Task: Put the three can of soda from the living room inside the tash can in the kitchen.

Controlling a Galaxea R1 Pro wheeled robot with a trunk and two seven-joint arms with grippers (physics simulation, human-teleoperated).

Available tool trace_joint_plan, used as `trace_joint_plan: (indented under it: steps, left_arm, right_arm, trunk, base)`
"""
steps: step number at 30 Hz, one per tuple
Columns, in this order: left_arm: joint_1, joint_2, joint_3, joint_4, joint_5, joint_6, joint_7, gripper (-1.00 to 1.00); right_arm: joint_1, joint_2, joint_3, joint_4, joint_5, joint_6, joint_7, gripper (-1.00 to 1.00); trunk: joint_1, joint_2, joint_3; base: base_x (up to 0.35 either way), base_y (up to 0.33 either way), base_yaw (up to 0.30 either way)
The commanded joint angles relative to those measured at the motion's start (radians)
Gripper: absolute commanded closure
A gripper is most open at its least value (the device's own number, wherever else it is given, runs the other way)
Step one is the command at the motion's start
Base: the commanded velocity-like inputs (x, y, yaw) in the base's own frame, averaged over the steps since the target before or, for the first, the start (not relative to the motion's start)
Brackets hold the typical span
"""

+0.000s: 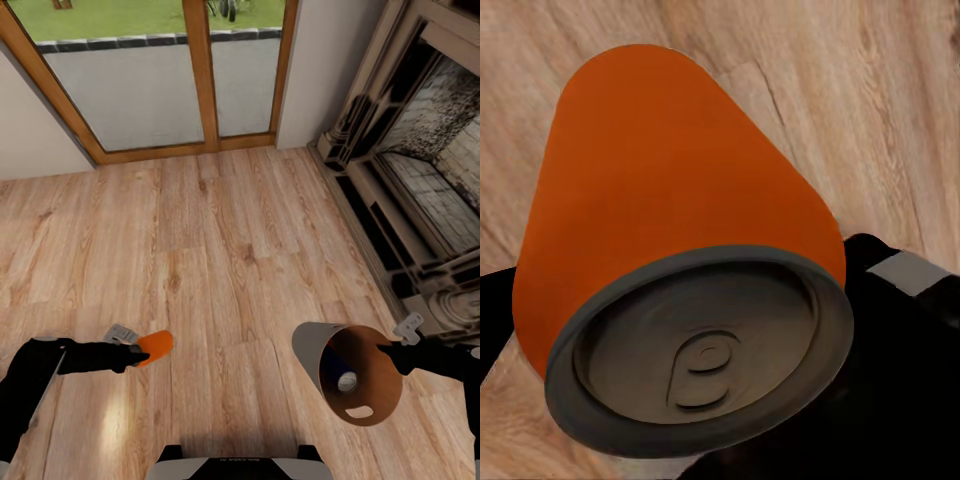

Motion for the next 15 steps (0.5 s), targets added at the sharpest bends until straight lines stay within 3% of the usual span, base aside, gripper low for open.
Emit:
trace_joint_plan:
  steps: [1,2,5,10,15]
  left_arm:
    - [0.009,-0.008,0.020,-0.002,0.004,-0.011,0.015,1.00]
    - [0.034,-0.037,0.069,-0.008,0.006,-0.045,0.058,1.00]
    - [0.065,-0.081,0.108,-0.013,0.003,-0.088,0.135,1.00]
    - [0.104,-0.109,0.122,-0.011,0.004,-0.128,0.218,1.00]
    - [0.119,-0.133,0.125,-0.009,0.003,-0.157,0.261,1.00]
  right_arm:
    - [0.000,0.001,-0.008,0.009,-0.005,-0.007,0.005,1.00]
    - [0.002,0.003,-0.034,0.031,-0.005,-0.034,0.003,1.00]
    - [0.002,0.006,-0.058,0.057,-0.006,-0.056,0.002,1.00]
    - [0.004,0.008,-0.067,0.085,-0.007,-0.065,-0.007,1.00]
    - [0.004,0.019,-0.069,0.102,-0.008,-0.066,-0.076,1.00]
  trunk:
    - [-0.004,0.007,0.005]
    - [-0.008,0.014,0.010]
    - [-0.019,0.035,0.024]
    - [-0.038,0.070,0.048]
    - [-0.058,0.105,0.071]
  base:
    - [0.000,0.000,0.000]
    - [0.000,0.000,0.000]
    - [0.000,0.000,0.000]
    - [0.000,0.000,0.000]
    - [0.000,0.000,0.000]
